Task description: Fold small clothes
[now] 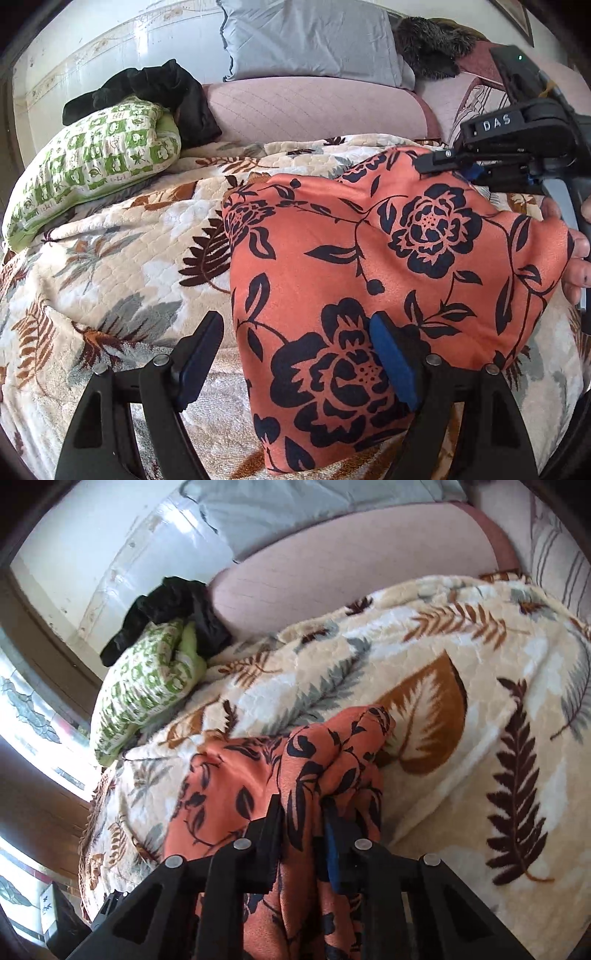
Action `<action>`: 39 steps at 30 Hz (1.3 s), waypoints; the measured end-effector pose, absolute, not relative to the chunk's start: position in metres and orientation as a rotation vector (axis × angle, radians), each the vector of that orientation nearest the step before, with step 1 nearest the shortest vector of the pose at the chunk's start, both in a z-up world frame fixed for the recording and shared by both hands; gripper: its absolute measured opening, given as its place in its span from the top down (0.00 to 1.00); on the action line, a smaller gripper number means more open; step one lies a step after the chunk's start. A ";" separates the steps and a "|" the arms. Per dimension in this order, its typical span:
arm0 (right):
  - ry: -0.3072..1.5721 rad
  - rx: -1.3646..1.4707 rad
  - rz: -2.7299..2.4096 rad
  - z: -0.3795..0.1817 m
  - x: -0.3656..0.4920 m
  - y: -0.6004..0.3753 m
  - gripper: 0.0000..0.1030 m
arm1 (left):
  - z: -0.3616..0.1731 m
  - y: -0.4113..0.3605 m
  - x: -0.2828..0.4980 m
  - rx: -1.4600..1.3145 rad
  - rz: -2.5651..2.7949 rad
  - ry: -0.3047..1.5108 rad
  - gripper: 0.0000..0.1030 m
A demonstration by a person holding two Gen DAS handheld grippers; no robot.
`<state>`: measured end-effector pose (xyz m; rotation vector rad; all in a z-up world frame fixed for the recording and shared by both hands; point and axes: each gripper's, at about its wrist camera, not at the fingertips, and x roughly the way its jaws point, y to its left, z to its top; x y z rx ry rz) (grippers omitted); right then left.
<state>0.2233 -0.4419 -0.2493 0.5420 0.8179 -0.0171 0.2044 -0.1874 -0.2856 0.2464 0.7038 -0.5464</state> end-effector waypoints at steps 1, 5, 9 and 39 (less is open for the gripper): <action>0.779 0.520 0.001 -0.241 0.223 -0.436 0.80 | -0.284 -0.189 0.204 0.245 -0.539 0.692 0.20; 0.695 0.385 -0.050 -0.234 0.236 -0.424 0.81 | -0.290 -0.196 0.209 0.257 -0.504 0.696 0.20; 0.943 0.288 -0.320 -0.303 0.272 -0.458 0.82 | -0.298 -0.198 0.213 0.228 -0.489 0.712 0.12; 1.001 0.490 -0.083 -0.249 0.163 -0.405 0.80 | -0.290 -0.196 0.216 0.217 -0.432 0.763 0.12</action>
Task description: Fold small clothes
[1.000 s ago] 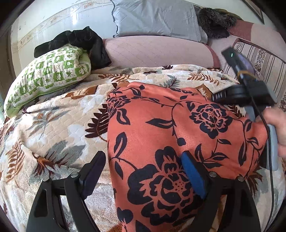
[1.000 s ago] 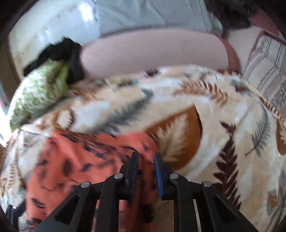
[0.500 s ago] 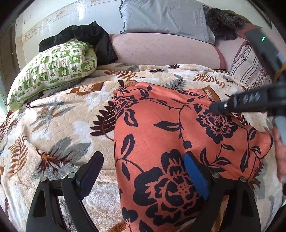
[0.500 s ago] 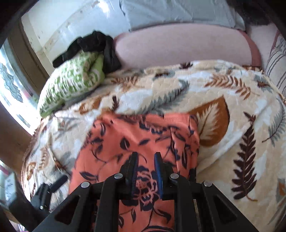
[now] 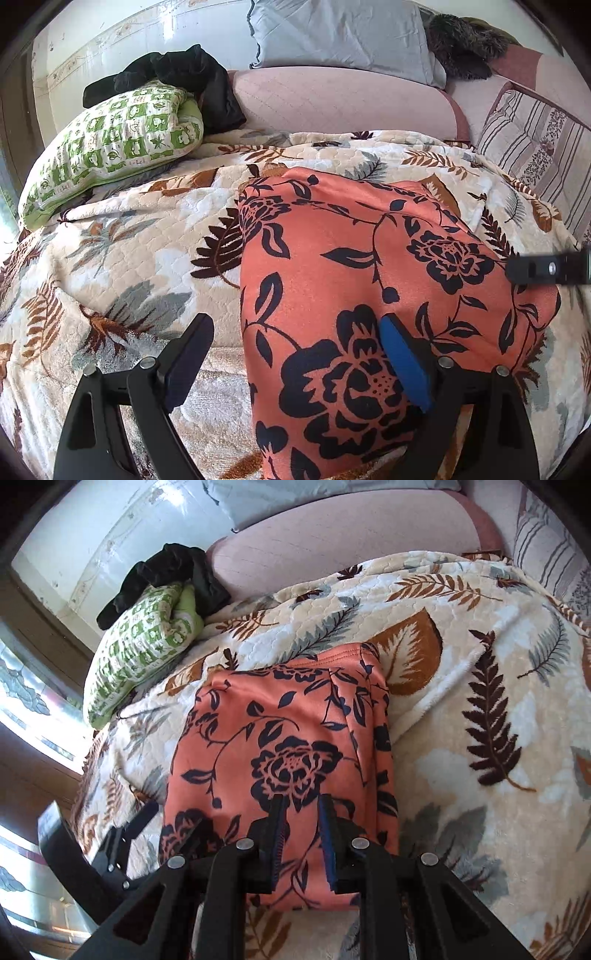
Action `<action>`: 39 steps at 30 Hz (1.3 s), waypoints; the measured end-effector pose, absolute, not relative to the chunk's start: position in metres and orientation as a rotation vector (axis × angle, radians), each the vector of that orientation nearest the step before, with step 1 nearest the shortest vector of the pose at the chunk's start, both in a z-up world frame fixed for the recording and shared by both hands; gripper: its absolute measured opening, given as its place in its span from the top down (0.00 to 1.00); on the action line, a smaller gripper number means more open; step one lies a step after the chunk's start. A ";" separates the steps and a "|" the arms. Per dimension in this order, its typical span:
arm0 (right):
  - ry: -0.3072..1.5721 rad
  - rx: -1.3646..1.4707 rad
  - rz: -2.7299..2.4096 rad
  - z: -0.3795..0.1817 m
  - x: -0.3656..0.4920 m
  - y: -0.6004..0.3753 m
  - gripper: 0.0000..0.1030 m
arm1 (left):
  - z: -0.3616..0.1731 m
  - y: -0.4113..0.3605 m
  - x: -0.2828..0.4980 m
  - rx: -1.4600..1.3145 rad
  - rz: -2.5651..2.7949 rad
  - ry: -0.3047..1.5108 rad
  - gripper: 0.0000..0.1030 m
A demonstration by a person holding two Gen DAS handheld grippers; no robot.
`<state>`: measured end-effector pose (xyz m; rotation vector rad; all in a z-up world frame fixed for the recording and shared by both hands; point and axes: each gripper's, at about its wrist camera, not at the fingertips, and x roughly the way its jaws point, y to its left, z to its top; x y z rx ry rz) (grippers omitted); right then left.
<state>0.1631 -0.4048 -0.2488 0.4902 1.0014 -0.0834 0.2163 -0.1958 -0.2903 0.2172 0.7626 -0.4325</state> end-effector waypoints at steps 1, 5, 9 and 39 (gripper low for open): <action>1.028 0.459 -0.117 -0.255 0.157 -0.400 0.80 | -0.290 -0.196 0.216 0.219 -0.436 0.765 0.12; 1.044 0.482 -0.169 -0.292 0.141 -0.402 0.79 | -0.287 -0.194 0.215 0.209 -0.435 0.784 0.11; 0.996 0.491 -0.135 -0.267 0.139 -0.404 0.79 | -0.273 -0.187 0.210 0.198 -0.406 0.753 0.11; 0.660 0.408 -0.026 -0.217 0.151 -0.340 0.12 | -0.208 -0.047 0.228 0.065 -0.098 0.620 0.11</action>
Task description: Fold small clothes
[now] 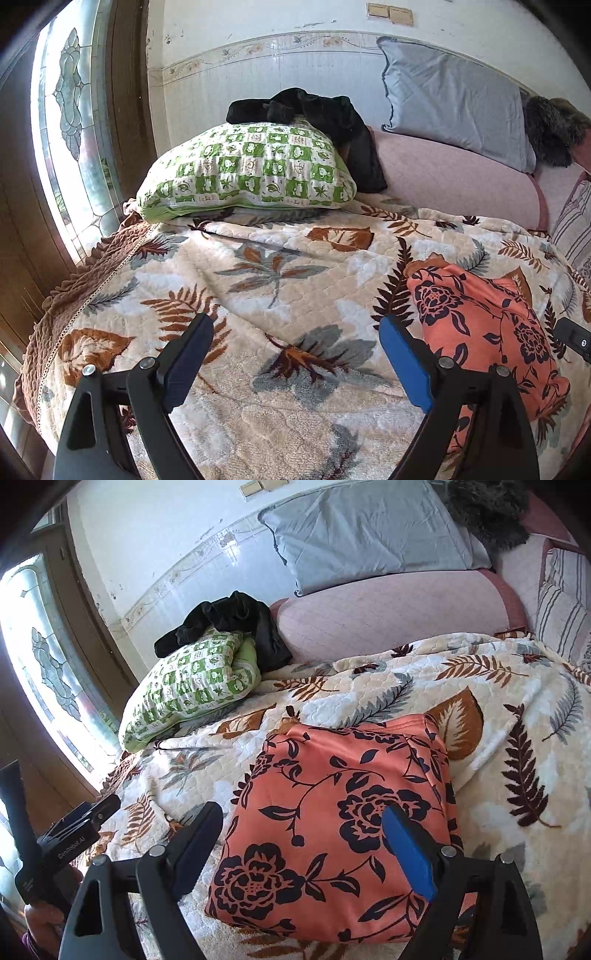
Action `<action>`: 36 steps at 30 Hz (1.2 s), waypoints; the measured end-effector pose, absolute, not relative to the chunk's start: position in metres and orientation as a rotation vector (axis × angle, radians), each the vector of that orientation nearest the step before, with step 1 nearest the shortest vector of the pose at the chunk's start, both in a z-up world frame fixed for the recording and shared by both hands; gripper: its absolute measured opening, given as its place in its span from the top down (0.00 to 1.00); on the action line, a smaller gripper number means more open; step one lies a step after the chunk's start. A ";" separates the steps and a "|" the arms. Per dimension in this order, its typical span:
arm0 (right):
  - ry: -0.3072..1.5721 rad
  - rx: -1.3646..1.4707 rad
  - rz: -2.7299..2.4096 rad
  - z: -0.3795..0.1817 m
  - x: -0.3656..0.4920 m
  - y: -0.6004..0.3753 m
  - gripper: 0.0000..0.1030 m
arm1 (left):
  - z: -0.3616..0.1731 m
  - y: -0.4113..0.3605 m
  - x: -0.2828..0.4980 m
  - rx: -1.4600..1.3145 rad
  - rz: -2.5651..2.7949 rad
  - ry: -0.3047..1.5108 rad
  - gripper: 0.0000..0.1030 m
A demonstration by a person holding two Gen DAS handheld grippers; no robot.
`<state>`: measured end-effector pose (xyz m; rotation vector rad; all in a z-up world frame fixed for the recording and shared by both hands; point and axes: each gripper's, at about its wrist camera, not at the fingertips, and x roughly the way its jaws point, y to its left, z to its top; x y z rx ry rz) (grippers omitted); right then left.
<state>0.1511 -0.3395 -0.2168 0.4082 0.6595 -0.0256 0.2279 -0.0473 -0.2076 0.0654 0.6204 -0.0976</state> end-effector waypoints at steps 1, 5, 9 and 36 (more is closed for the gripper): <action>0.659 0.404 -0.024 -0.217 0.152 -0.339 0.12 | -0.208 -0.047 0.228 0.067 -0.095 0.620 0.11; 0.664 0.398 -0.021 -0.219 0.153 -0.336 0.12 | -0.210 -0.050 0.229 0.068 -0.109 0.632 0.11; 0.669 0.401 -0.023 -0.220 0.153 -0.337 0.12 | -0.214 -0.059 0.228 0.083 -0.132 0.645 0.11; 0.914 0.661 -0.096 -0.276 0.201 -0.416 0.59 | -0.284 -0.158 0.259 0.261 -0.231 0.804 0.11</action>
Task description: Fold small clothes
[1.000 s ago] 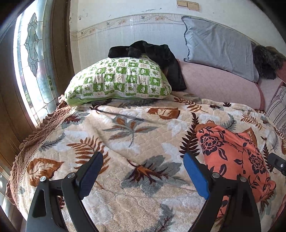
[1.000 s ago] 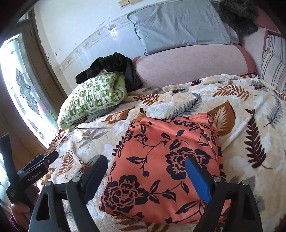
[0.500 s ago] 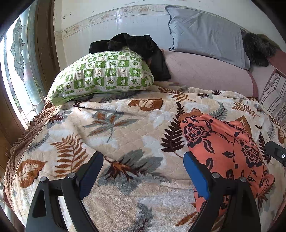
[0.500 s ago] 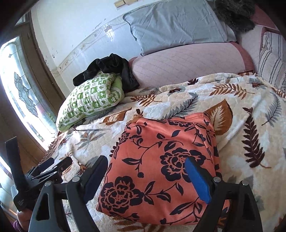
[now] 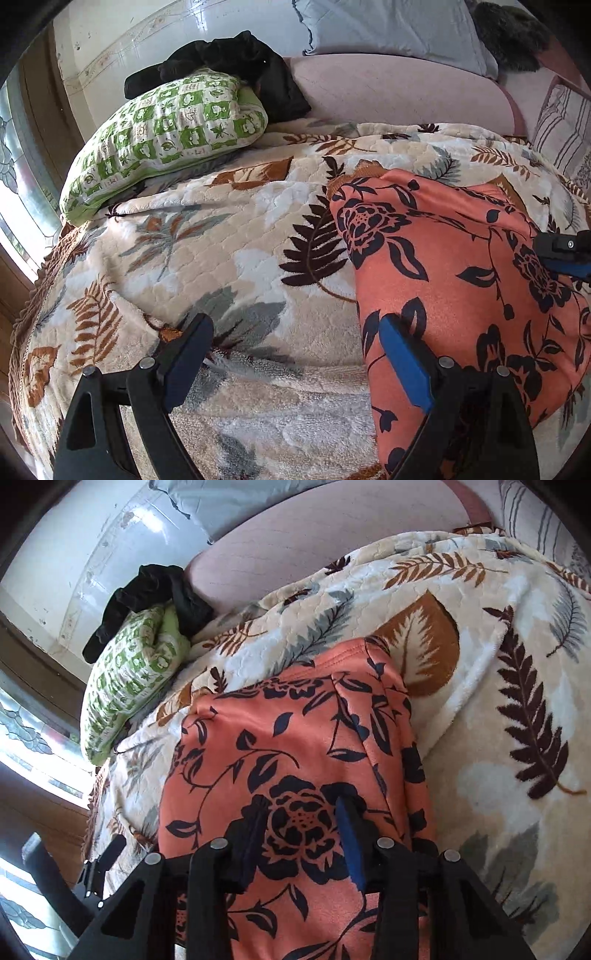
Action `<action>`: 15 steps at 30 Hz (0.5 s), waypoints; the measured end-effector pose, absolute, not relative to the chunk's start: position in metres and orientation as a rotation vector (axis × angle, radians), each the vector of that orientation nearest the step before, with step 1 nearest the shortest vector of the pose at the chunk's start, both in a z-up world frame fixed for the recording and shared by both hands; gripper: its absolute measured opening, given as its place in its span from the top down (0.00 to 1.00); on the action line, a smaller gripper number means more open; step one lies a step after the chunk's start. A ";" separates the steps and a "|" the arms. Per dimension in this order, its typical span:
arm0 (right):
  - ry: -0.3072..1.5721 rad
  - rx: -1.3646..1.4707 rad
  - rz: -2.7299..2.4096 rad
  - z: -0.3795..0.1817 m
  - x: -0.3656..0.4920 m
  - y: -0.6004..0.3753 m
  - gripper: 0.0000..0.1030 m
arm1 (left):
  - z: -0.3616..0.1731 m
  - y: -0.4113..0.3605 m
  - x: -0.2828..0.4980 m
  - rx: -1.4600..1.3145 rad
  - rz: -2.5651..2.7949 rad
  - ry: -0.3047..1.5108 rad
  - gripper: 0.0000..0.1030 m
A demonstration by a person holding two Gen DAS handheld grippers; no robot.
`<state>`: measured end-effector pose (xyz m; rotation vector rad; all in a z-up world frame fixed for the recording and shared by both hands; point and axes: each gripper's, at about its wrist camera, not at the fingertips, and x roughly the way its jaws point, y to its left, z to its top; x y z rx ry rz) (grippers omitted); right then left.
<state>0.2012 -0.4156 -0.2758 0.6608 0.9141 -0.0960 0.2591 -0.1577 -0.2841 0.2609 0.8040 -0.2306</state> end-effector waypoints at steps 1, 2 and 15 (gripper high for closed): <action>0.885 0.651 -0.095 -0.270 0.202 -0.417 0.59 | -0.284 -0.154 0.262 0.233 -0.236 0.818 0.11; 0.866 0.638 -0.097 -0.265 0.204 -0.419 0.59 | -0.284 -0.151 0.265 0.207 -0.238 0.830 0.11; 0.961 0.534 -0.128 -0.283 0.256 -0.409 0.49 | -0.289 -0.152 0.271 0.214 -0.218 0.832 0.11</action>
